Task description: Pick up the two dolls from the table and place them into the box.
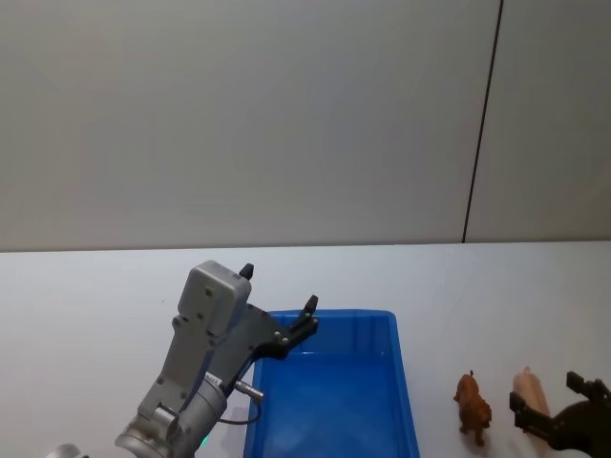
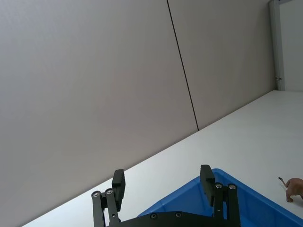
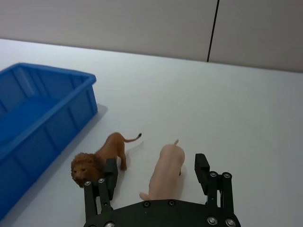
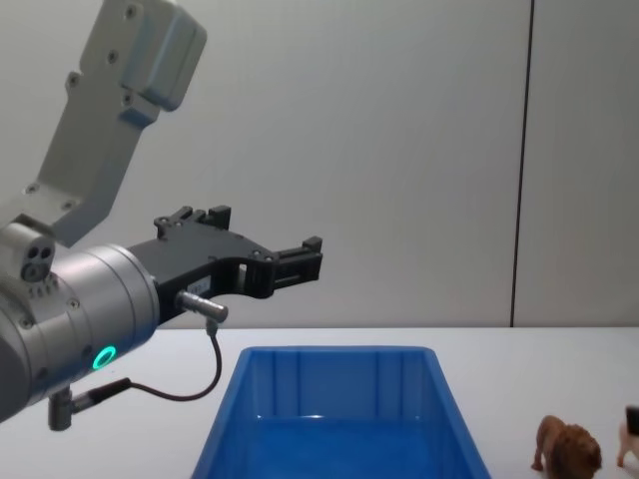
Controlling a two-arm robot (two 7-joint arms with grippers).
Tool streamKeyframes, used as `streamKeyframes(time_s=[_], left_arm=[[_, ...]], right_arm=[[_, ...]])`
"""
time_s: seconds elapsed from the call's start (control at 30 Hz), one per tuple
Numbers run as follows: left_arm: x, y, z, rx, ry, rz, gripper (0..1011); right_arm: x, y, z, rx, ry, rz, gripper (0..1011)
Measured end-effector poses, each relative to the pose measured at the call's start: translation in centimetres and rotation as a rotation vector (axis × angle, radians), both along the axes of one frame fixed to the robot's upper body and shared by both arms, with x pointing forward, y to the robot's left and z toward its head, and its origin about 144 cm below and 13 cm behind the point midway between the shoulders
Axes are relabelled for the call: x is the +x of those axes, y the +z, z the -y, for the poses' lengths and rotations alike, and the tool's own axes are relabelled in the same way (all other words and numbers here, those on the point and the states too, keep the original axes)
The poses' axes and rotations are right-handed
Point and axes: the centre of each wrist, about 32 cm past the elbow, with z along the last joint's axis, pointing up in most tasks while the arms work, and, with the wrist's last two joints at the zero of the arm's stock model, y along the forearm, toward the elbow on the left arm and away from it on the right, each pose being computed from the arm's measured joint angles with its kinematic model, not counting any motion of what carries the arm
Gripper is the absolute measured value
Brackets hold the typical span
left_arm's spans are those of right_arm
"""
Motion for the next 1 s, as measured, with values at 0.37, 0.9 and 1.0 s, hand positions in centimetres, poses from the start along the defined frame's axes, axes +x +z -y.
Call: streamKeyframes(time_s=[0.37, 0.9, 1.0], left_arm=[[0.0, 0.0, 0.0, 0.0, 0.0, 0.0, 1001], [0.0, 0.0, 0.0, 0.0, 0.0, 0.0, 1001], [0.0, 0.0, 0.0, 0.0, 0.0, 0.0, 1001]], right_arm=[[0.7, -1.2, 0.0, 0.003, -0.006, -0.079, 1001], [1.2, -2.1, -0.5, -0.016, -0.002, -0.133, 684], [1.2, -2.1, -0.6, -0.026, -0.007, -0.125, 589]])
